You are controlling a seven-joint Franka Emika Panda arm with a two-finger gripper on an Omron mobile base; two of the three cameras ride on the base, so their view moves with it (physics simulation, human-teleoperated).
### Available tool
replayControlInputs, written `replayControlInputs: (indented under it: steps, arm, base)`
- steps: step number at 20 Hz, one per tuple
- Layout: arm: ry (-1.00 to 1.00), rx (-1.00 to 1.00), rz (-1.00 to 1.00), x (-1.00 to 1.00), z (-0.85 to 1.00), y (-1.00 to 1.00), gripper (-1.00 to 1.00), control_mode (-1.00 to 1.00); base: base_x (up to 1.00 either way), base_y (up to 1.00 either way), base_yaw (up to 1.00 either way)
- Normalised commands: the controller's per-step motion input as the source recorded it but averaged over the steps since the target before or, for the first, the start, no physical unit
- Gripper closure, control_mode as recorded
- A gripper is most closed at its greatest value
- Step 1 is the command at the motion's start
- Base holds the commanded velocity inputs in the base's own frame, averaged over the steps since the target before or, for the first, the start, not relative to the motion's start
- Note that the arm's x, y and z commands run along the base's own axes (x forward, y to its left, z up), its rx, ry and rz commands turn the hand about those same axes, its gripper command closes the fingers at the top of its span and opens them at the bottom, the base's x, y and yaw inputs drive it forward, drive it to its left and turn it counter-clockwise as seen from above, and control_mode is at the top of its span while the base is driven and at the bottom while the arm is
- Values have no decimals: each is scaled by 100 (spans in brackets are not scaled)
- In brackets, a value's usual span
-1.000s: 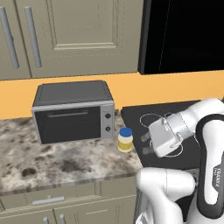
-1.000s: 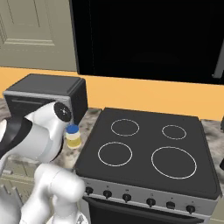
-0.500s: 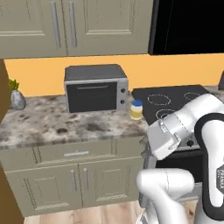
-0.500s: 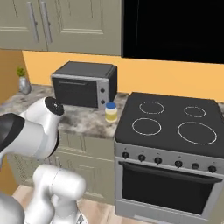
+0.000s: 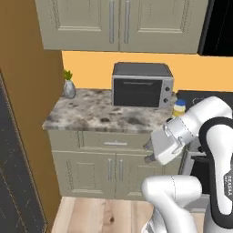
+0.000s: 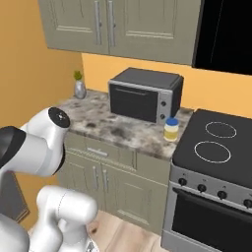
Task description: Collect the paprika, mayonnaise, and shaker from the cabinet and place them next to the stove.
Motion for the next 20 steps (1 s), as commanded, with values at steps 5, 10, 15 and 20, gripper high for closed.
replayControlInputs:
  steps: [5, 10, 15, 20]
  arm:
    - [0, 0, 0, 0, 0, 0, -100, 100]
    - [0, 0, 0, 0, 0, 0, -100, 100]
    - [0, 0, 0, 0, 0, 0, -100, 100]
    - [0, 0, 0, 0, 0, 0, -100, 100]
  base:
    - [13, 6, 62]
    - [14, 5, 63]
    - [13, 5, 64]
    - [12, 5, 64]
